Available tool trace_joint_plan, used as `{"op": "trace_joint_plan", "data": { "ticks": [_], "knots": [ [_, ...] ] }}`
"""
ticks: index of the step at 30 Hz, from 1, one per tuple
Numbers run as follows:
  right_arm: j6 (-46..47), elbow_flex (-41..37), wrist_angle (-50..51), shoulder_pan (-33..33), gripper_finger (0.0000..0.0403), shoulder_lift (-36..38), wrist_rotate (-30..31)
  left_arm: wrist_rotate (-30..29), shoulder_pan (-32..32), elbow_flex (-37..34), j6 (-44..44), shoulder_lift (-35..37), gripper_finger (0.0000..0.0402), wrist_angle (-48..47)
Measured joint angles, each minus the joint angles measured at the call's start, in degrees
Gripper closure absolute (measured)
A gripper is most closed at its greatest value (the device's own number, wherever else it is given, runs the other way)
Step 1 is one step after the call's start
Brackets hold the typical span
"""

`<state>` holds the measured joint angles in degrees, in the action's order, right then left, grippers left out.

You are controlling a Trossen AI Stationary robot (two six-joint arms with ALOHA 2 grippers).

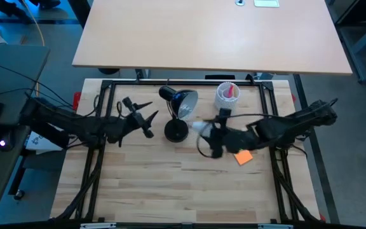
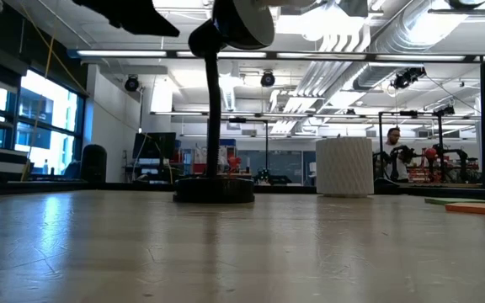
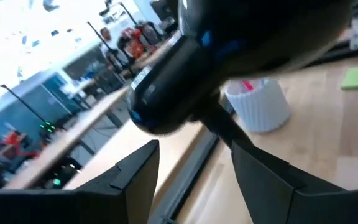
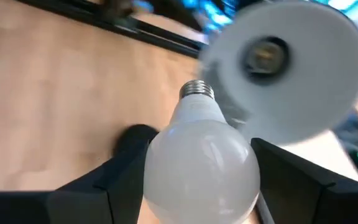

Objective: Screw lightbulb
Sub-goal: Insert the white lightbulb into the black lamp

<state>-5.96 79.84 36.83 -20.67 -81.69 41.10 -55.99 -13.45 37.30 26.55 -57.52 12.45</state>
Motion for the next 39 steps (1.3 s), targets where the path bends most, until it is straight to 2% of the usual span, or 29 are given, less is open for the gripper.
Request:
{"op": "trace_joint_plan", "data": {
  "ticks": [2, 4, 6, 11, 13, 15, 22, 30, 39],
  "knots": [
    [-1.0, -2.6, -2.0, -1.1, 0.0143, 2.4, -5.1, -0.5, -2.1, 0.0, 3.0, -0.5, 0.0204, 3.0],
    [-2.3, -6.5, -7.0, -1.2, 0.0143, 4.6, -10.6, 2.3, -3.7, 0.0, 6.1, -1.8, 0.0204, 6.5],
    [-4.0, -11.3, -14.1, -0.4, 0.0143, 6.6, -15.6, 7.8, -4.8, 0.0, 8.9, -3.4, 0.0204, 9.4],
    [-7.0, -22.6, -36.0, 3.5, 0.0143, 9.2, -24.2, 28.5, -4.5, 0.0, 8.4, -9.1, 0.0204, 16.9],
    [-7.0, -25.3, -41.3, 5.2, 0.0143, 9.2, -27.0, 31.8, -4.1, 0.0, 5.7, -11.8, 0.0204, 21.9],
    [-6.2, -26.7, -42.8, 6.6, 0.0143, 9.1, -29.3, 31.8, -3.6, 0.0, 2.8, -14.2, 0.0204, 26.7],
    [-3.5, -27.6, -43.1, 8.2, 0.0143, 9.2, -30.2, 34.7, -1.1, 0.0, -3.5, -20.0, 0.0204, 34.5],
    [-3.5, -27.6, -43.2, 8.2, 0.0143, 9.2, -30.3, 43.7, 2.5, 0.3, -11.4, -20.8, 0.0204, 35.0],
    [-4.0, -27.6, -43.3, 8.2, 0.0143, 9.1, -30.6, 47.8, 3.8, 0.3, -15.5, -22.5, 0.0204, 36.0]
  ]
}}
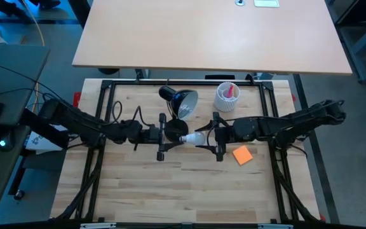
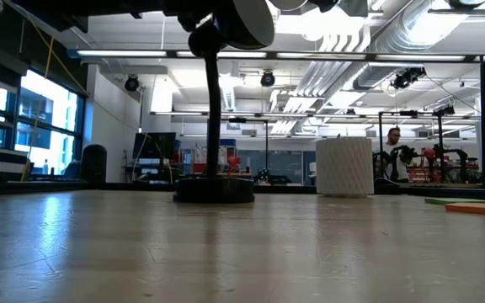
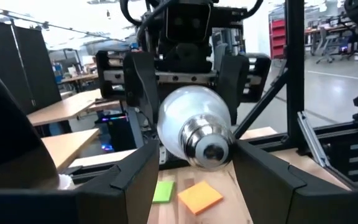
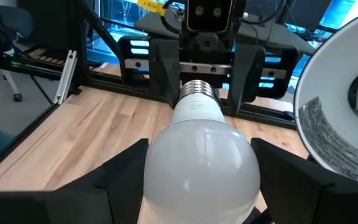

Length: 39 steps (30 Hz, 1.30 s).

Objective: Screw lightbulb
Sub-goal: Insert the white lightbulb into the black lamp

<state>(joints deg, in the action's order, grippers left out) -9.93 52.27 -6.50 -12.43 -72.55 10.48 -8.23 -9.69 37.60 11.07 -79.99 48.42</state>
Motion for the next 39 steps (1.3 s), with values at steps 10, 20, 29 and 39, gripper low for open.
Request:
{"op": "trace_joint_plan", "data": {
  "ticks": [10, 20, 29, 39],
  "knots": [
    [0.9, 0.0, -0.8, 1.7, 0.0143, -0.2, 0.1, 0.1, 0.0, 0.0, 0.0, -1.0, 0.0204, 2.4],
    [0.5, 0.0, -1.9, 2.8, 0.0143, -2.2, 0.0, 0.0, 0.0, 0.0, -0.3, -0.9, 0.0213, 2.3],
    [0.5, 0.0, -1.4, 2.8, 0.0143, -2.2, 0.2, -1.6, 0.0, 0.0, -0.6, -0.9, 0.0246, 0.8],
    [0.6, 0.0, -1.8, 2.8, 0.0143, -2.1, 0.5, -3.7, 0.0, 0.0, -3.0, -0.9, 0.0222, -0.7]
  ]
}}
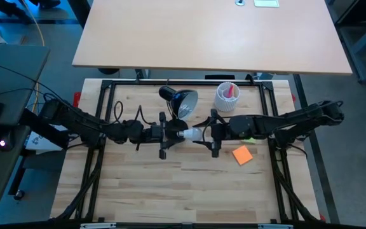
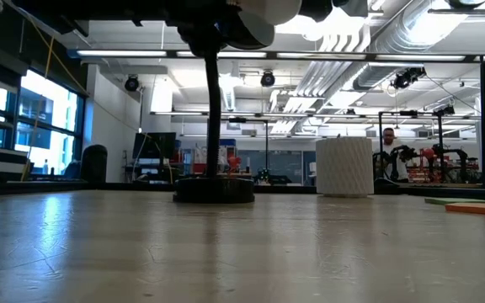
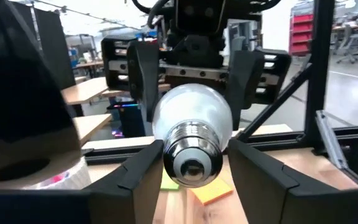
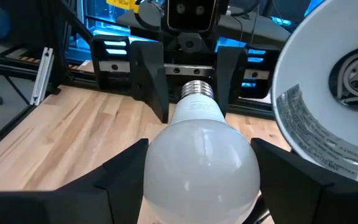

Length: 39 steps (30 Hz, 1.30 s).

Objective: Screw lightbulb
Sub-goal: Insert the white lightbulb into the black lamp

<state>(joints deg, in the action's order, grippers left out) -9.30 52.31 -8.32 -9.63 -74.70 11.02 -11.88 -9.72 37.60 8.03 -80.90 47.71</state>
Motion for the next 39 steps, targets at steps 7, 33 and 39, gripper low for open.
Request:
{"op": "trace_joint_plan", "data": {
  "ticks": [7, 33, 39],
  "knots": [
    [0.3, 0.0, 0.0, -0.1, 0.0143, 0.0, -0.2, 1.2, 0.0, 0.0, 0.3, 0.0, 0.0206, 0.1],
    [0.6, 0.0, -0.3, -0.1, 0.0143, 0.0, -1.2, 2.4, -0.4, 0.0, 2.0, 0.1, 0.0292, 2.1],
    [-1.9, 0.0, -1.8, -0.1, 0.0143, 0.0, -1.2, 2.4, -0.5, 0.0, 2.8, 0.2, 0.0292, 2.2]
  ]
}}
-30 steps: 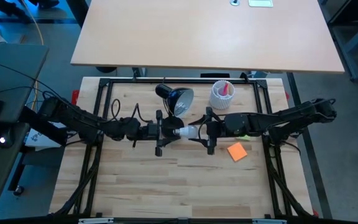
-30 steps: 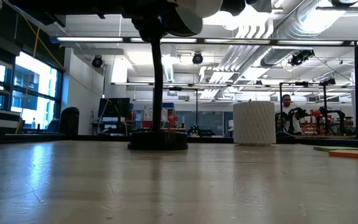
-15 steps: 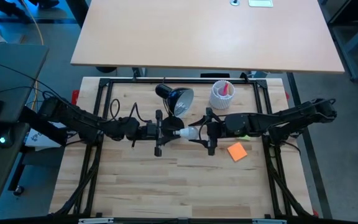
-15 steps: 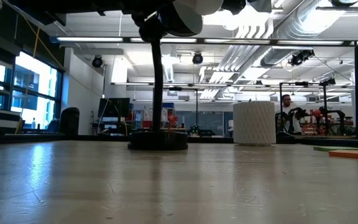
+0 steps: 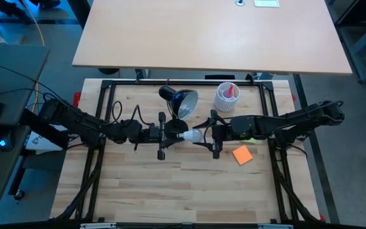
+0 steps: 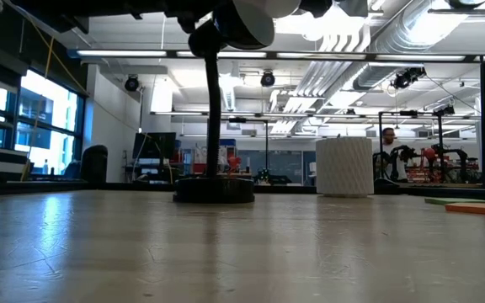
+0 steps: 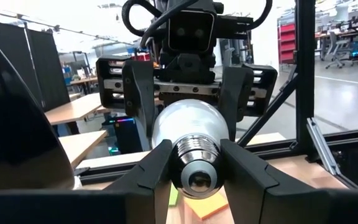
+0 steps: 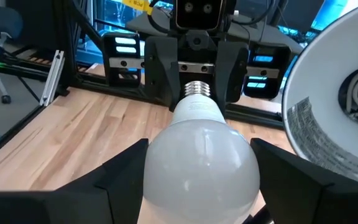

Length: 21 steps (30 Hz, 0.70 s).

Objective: Screw lightbulb
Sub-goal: Insert the white lightbulb into the black lamp

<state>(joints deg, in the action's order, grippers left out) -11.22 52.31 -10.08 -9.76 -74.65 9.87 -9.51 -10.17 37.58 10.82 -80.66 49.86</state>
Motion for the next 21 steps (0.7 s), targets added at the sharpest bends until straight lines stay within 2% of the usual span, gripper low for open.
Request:
{"op": "trace_joint_plan", "data": {
  "ticks": [4, 9, 12, 18, 21],
  "knots": [
    [2.0, 0.3, -0.8, 0.0, 0.0137, 0.0, 1.0, 0.0, 0.0, 0.0, 1.6, 0.0, 0.0292, 0.6],
    [3.4, 1.9, -2.5, 0.1, 0.0098, 0.0, 3.4, -0.2, 0.6, 0.1, 5.9, -0.1, 0.0292, 2.0],
    [1.1, 3.5, -2.3, 0.1, 0.0082, 0.1, 3.6, 0.7, 0.6, 0.0, 7.5, -0.3, 0.0292, 1.7],
    [-1.6, 8.2, 6.3, -2.5, 0.0077, 1.6, 5.4, 0.3, -0.4, 0.0, 9.5, 1.0, 0.0292, 3.1],
    [-3.4, 8.4, 7.7, -4.5, 0.0076, 2.7, 5.7, 2.6, -1.4, -0.4, 12.4, 3.4, 0.0293, 4.2]
  ]
}}
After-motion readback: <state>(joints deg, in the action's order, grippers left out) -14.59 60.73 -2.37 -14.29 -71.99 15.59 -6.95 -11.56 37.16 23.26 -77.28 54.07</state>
